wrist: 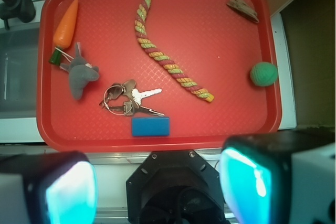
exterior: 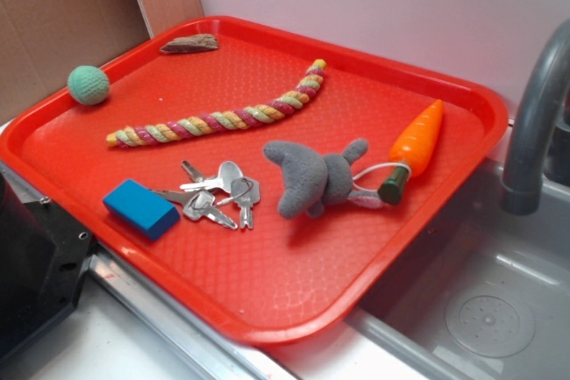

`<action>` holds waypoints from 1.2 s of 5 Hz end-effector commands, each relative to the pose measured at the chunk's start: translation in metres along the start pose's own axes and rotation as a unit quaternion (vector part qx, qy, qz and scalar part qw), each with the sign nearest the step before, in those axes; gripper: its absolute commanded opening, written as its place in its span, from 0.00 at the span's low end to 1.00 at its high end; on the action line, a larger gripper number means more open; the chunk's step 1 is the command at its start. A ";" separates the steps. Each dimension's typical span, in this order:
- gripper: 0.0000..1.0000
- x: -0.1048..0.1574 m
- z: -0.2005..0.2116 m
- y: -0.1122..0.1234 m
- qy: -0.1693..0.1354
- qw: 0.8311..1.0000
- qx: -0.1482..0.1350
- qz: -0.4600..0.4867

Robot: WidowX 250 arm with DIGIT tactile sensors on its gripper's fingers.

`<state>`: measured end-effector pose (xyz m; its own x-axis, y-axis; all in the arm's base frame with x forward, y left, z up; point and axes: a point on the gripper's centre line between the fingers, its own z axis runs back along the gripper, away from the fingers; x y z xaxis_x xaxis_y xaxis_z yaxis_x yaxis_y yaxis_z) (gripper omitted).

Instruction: Grab the carrot.

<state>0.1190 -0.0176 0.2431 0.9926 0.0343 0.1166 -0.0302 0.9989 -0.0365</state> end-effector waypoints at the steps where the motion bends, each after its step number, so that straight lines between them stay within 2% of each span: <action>1: 1.00 0.000 0.000 0.000 0.000 1.000 0.000 0.000; 2: 1.00 0.044 -0.041 -0.040 -0.010 1.000 -0.009 -0.025; 3: 1.00 0.101 -0.042 -0.048 -0.038 0.998 -0.035 0.045; 5: 1.00 0.101 -0.042 -0.048 -0.038 0.998 -0.035 0.045; 6: 1.00 0.139 -0.092 -0.069 -0.023 0.997 -0.040 0.055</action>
<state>0.2636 -0.0852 0.1467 0.9870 0.1420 0.0749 -0.1350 0.9866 -0.0920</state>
